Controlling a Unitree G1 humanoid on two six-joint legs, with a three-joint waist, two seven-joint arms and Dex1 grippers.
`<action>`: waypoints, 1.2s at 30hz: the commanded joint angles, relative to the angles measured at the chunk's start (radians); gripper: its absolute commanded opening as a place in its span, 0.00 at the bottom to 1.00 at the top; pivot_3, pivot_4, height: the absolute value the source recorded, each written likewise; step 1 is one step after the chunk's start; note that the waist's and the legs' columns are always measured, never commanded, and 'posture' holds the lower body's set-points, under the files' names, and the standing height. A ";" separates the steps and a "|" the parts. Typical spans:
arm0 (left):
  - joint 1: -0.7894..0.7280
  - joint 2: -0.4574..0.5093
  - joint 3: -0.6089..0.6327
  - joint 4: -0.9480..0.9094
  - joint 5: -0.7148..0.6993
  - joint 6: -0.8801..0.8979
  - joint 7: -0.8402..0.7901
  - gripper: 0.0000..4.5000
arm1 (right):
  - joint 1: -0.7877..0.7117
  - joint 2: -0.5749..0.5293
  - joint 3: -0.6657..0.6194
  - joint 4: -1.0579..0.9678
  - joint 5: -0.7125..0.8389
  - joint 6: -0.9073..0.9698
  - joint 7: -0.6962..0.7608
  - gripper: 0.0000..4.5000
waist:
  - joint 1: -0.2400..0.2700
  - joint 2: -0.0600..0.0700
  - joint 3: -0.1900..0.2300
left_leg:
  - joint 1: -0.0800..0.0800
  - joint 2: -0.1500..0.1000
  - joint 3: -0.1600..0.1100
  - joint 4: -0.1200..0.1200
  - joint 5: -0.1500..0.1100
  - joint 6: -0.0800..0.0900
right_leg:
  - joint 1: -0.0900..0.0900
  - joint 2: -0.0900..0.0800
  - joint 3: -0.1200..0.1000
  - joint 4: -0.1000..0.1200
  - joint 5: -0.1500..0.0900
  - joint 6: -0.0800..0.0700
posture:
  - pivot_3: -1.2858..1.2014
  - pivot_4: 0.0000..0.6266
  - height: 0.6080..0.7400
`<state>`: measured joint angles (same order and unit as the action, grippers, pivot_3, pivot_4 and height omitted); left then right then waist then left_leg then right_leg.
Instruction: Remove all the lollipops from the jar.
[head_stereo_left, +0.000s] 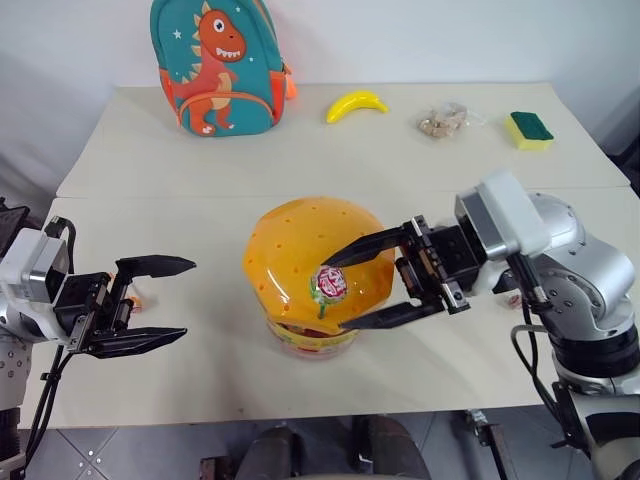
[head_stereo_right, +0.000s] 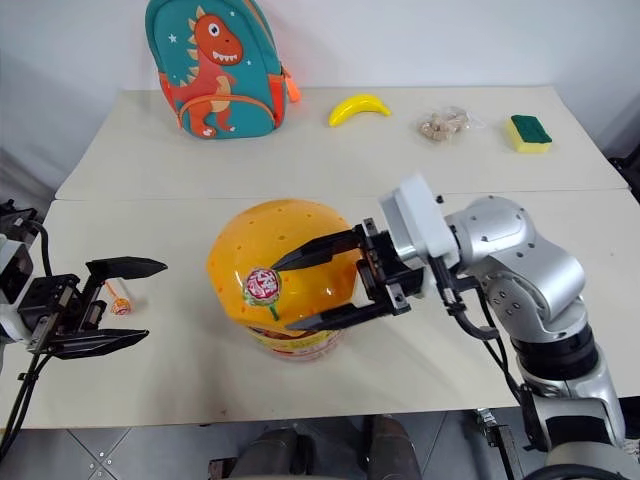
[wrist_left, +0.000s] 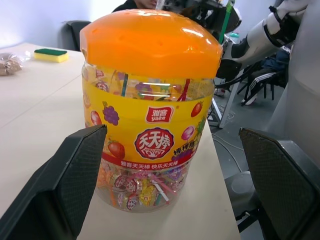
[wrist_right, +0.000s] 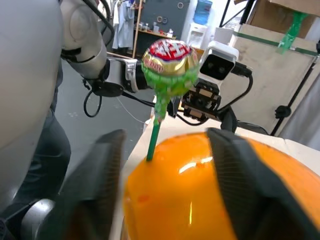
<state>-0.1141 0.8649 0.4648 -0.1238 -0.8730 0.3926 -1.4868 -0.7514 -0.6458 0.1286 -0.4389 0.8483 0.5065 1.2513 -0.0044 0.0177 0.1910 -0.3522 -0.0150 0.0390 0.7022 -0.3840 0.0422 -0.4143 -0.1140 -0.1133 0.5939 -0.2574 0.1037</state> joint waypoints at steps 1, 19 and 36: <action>0.002 0.001 0.016 -0.019 0.002 -0.021 0.001 1.00 | -0.028 0.008 0.024 -0.007 -0.010 0.031 0.006 0.30 | 0.000 0.000 0.000 | 0.000 0.000 0.000 0.000 0.000 0.000 | 0.000 0.000 0.000 0.000 0.000 0.000 | 0.52 0.24 1.00; -0.024 -0.013 -0.002 -0.013 0.001 -0.023 0.030 1.00 | -0.020 -0.038 -0.080 0.018 0.086 0.119 0.046 0.13 | 0.001 0.000 0.000 | -0.001 0.000 0.000 0.000 0.000 0.000 | -0.001 0.000 0.000 0.000 0.000 0.000 | 0.52 0.24 1.00; -0.067 -0.021 -0.027 0.044 0.024 -0.053 0.013 1.00 | -0.166 0.055 0.058 0.047 0.005 0.133 0.088 0.38 | 0.000 -0.001 0.000 | -0.001 -0.001 0.000 0.000 0.000 0.000 | -0.001 0.000 0.000 0.001 0.000 0.000 | 0.52 0.24 1.00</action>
<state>-0.1723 0.8446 0.4279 -0.0737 -0.8535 0.3569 -1.4667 -0.9023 -0.5900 0.1824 -0.3919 0.8658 0.6348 1.3322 -0.0046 0.0171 0.1908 -0.3531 -0.0158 0.0390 0.7020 -0.3840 0.0424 -0.4155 -0.1142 -0.1135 0.5945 -0.2575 0.1035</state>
